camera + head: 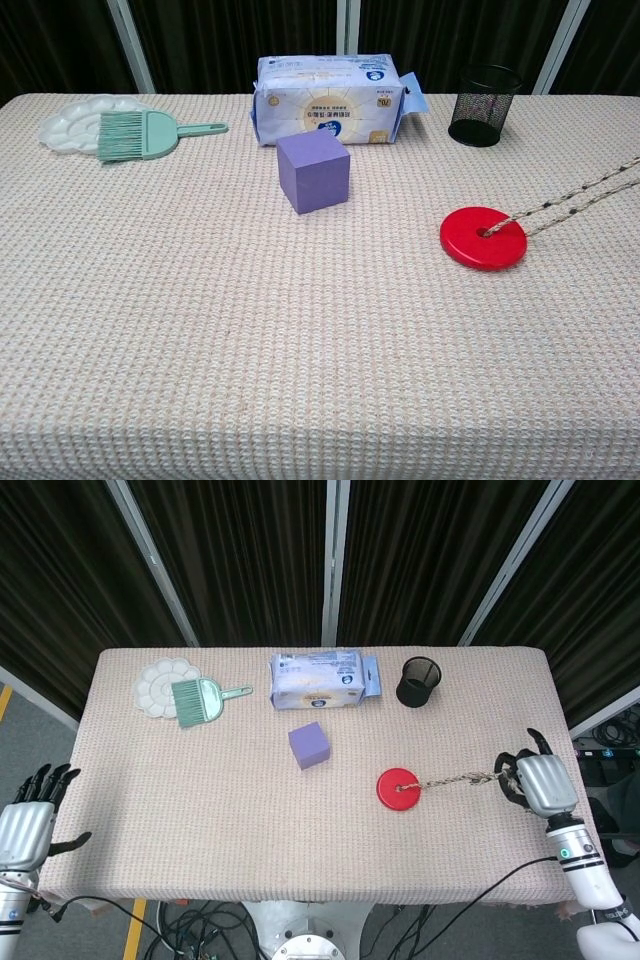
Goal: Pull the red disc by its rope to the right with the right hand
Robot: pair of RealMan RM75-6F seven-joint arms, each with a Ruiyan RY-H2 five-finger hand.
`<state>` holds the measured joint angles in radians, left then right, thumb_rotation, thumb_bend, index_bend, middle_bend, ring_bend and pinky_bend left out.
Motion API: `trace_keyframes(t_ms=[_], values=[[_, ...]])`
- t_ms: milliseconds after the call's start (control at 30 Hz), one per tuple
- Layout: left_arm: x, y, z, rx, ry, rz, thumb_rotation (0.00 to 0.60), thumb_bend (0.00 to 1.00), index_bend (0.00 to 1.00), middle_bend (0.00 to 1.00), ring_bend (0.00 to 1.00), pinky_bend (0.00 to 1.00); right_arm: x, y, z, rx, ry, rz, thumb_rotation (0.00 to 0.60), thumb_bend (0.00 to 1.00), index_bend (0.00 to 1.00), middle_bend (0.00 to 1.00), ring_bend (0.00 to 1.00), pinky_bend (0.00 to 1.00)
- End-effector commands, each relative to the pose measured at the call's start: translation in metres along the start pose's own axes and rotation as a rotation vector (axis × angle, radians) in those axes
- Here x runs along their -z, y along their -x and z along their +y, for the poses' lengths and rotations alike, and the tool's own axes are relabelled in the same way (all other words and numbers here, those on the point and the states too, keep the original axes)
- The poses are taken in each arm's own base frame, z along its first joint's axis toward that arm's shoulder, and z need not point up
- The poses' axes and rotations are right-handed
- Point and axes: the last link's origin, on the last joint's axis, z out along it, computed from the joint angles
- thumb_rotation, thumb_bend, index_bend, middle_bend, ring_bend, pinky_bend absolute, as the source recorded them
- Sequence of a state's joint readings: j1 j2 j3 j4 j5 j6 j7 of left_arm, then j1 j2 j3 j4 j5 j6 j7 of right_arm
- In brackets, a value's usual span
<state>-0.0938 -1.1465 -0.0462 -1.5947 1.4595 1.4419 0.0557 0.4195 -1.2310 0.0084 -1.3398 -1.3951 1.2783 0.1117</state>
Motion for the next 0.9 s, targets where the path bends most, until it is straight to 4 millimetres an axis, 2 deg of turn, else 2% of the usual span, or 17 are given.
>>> trace_keyframes(t_ms=[33,233,467,567,600,667,733,800,833,900], values=[[0.0,0.0,0.0,-0.001,0.001,-0.002,0.6,0.0,0.13,0.09,0.01,0.13,0.001,-0.004,0.008,-0.004,0.025,0.019,0.6,0.44,0.96,0.91,0.47,0.08],[-0.001,0.0,0.002,-0.002,0.004,-0.003,0.6,0.0,0.13,0.09,0.01,0.13,0.0,-0.004,0.007,-0.015,0.014,0.023,0.6,0.41,0.96,0.91,0.47,0.08],[0.001,0.003,0.002,-0.003,0.003,-0.011,0.6,0.0,0.13,0.09,0.01,0.13,-0.013,0.005,-0.027,-0.042,-0.076,0.06,0.6,0.39,0.94,0.9,0.47,0.08],[0.001,0.002,0.0,-0.004,-0.002,-0.01,0.6,0.0,0.13,0.09,0.01,0.13,-0.022,0.01,-0.037,-0.036,-0.089,0.051,0.6,0.35,0.88,0.86,0.45,0.08],[0.0,0.002,0.0,-0.003,-0.004,-0.011,0.6,0.0,0.13,0.09,0.01,0.13,-0.024,0.012,-0.04,-0.034,-0.091,0.038,0.6,0.31,0.81,0.83,0.42,0.06],[0.0,0.002,-0.002,-0.003,-0.008,-0.012,0.6,0.0,0.13,0.09,0.01,0.13,-0.029,0.017,-0.045,-0.032,-0.097,-0.015,0.6,0.19,0.61,0.67,0.29,0.01],[0.001,0.003,-0.003,-0.001,-0.011,-0.012,0.6,0.0,0.13,0.09,0.01,0.13,-0.031,0.02,-0.047,-0.031,-0.09,-0.068,0.6,0.07,0.33,0.38,0.11,0.0],[0.002,0.003,-0.003,0.001,-0.013,-0.012,0.6,0.0,0.13,0.09,0.01,0.13,-0.033,0.02,-0.051,-0.04,-0.083,-0.106,0.6,0.01,0.08,0.1,0.01,0.0],[0.003,0.004,-0.004,0.002,-0.013,-0.012,0.6,0.0,0.13,0.09,0.01,0.13,-0.033,0.02,-0.053,-0.048,-0.083,-0.115,0.6,0.0,0.01,0.02,0.0,0.0],[0.003,0.004,-0.004,0.003,-0.015,-0.011,0.6,0.0,0.13,0.09,0.01,0.13,-0.033,0.017,-0.057,-0.06,-0.089,-0.116,0.6,0.0,0.0,0.0,0.0,0.0]])
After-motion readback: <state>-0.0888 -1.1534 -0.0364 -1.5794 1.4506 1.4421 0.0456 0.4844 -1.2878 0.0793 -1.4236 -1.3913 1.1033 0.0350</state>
